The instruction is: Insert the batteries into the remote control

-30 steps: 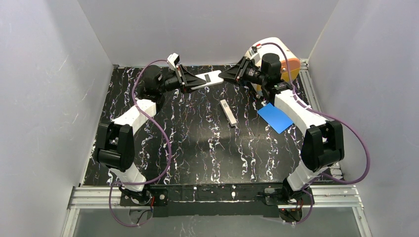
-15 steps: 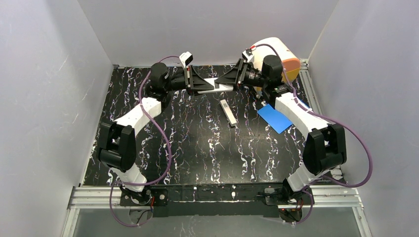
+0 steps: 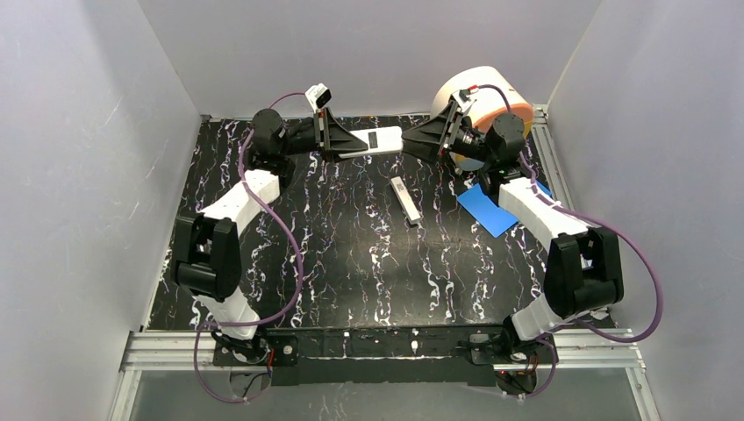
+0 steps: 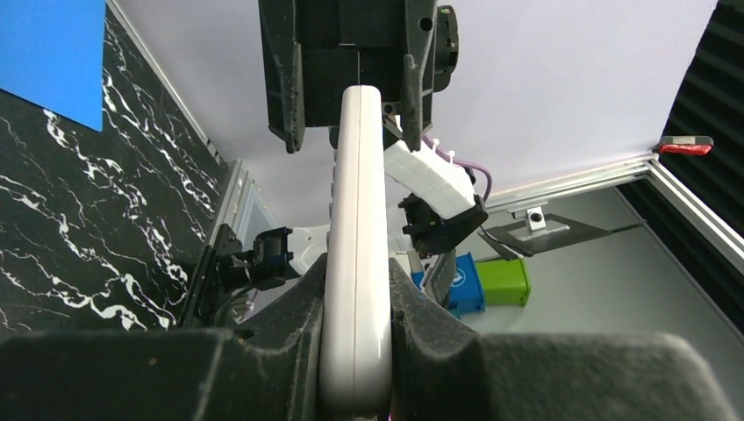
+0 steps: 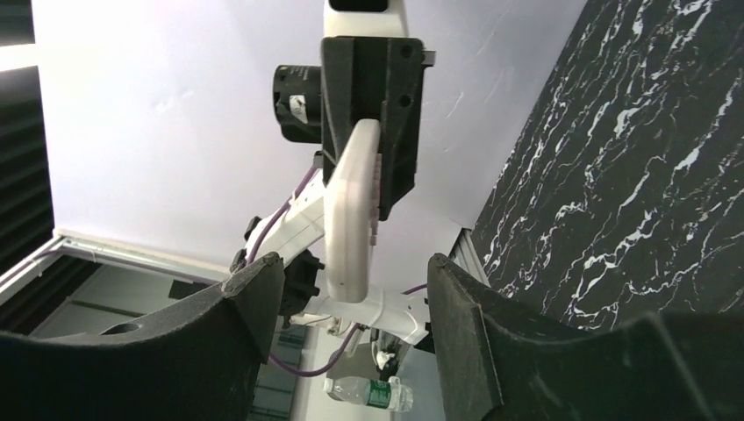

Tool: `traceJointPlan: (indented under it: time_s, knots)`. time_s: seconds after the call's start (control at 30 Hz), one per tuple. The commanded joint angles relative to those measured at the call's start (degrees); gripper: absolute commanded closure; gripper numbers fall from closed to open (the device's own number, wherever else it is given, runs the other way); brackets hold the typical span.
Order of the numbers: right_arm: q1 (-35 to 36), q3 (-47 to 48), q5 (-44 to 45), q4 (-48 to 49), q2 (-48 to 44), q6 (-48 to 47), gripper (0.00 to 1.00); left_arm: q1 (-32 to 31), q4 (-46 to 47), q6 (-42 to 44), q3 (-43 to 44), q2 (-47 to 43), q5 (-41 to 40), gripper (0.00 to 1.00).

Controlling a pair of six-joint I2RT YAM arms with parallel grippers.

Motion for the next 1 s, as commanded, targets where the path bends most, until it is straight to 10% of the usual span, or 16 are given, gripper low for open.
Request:
traceJointPlan:
  time_s: [0.0,0.47,0.77,0.97]
  knots:
    - [0.17,0.54,-2.46,5.2,-2.06,0.33,0.33,-0.13,4.68,-2.41,2.09,0.21,2.23,1.0]
    - [3.65,4.86,-0.76,3.1,2.98,-3.78,0.76,-0.12,5.14,-1.92,-0.79,-1.12,2.47,1.0]
    - [6.53,6.57,-1.7,0.87,5.71,-5.99,0.83,-0.2,5.22,-1.04,-1.4,-1.32,1.35,1.0]
    - [5.79,9.04,7.92,-15.54,1.04,-23.25,0.99,2.71,-1.55,3.94,-4.31,-4.47,-4.34,0.7]
